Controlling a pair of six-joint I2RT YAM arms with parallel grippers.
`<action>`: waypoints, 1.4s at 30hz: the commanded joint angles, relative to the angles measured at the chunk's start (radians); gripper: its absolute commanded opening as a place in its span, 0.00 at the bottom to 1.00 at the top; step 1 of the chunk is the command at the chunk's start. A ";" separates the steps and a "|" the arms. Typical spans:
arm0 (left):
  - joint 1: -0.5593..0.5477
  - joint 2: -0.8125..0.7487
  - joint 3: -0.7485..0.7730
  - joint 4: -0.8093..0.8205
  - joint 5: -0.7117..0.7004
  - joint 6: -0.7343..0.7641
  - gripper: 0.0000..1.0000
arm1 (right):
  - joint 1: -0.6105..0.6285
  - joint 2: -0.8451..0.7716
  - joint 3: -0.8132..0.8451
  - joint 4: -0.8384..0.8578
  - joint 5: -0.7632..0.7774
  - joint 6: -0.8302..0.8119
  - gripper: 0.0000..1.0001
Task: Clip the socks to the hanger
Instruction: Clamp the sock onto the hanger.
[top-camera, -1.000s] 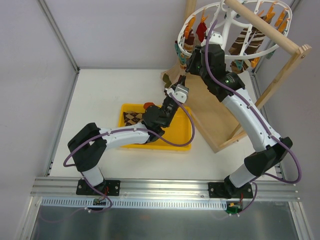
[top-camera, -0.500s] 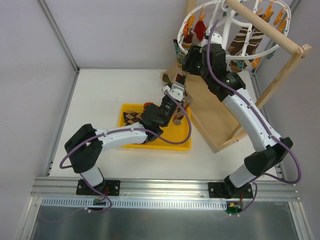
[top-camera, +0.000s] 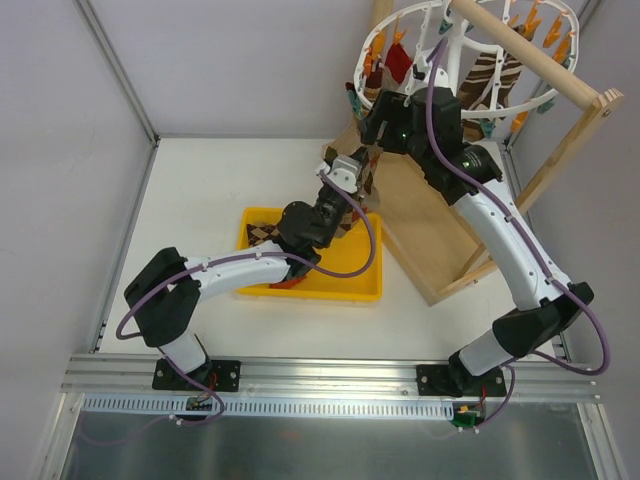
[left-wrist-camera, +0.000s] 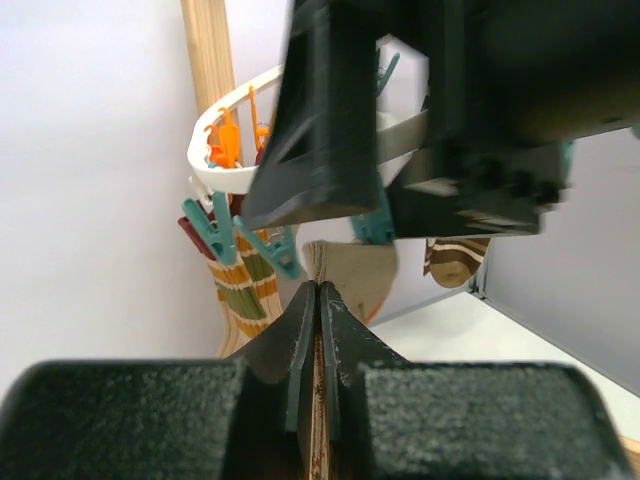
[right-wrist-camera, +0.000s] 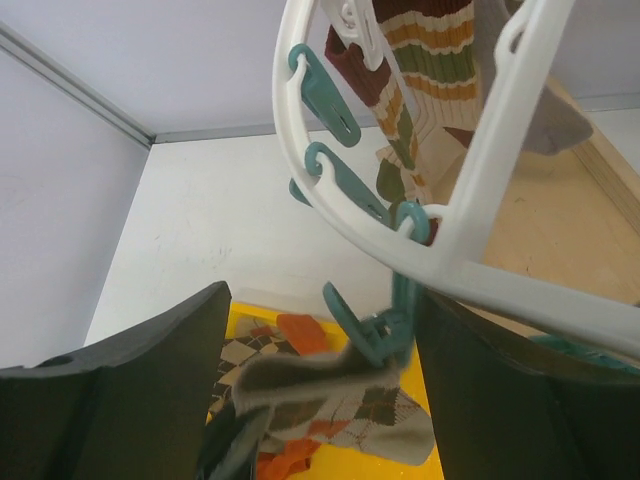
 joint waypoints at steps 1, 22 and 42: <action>0.033 -0.062 -0.013 0.034 0.012 -0.077 0.00 | -0.020 -0.073 -0.006 -0.023 -0.040 0.033 0.77; 0.082 -0.183 -0.078 -0.069 0.105 -0.161 0.00 | -0.024 -0.234 -0.076 -0.172 -0.173 -0.226 0.82; 0.084 -0.183 -0.026 -0.193 0.177 -0.209 0.00 | -0.024 -0.282 -0.038 -0.267 -0.239 -0.177 0.86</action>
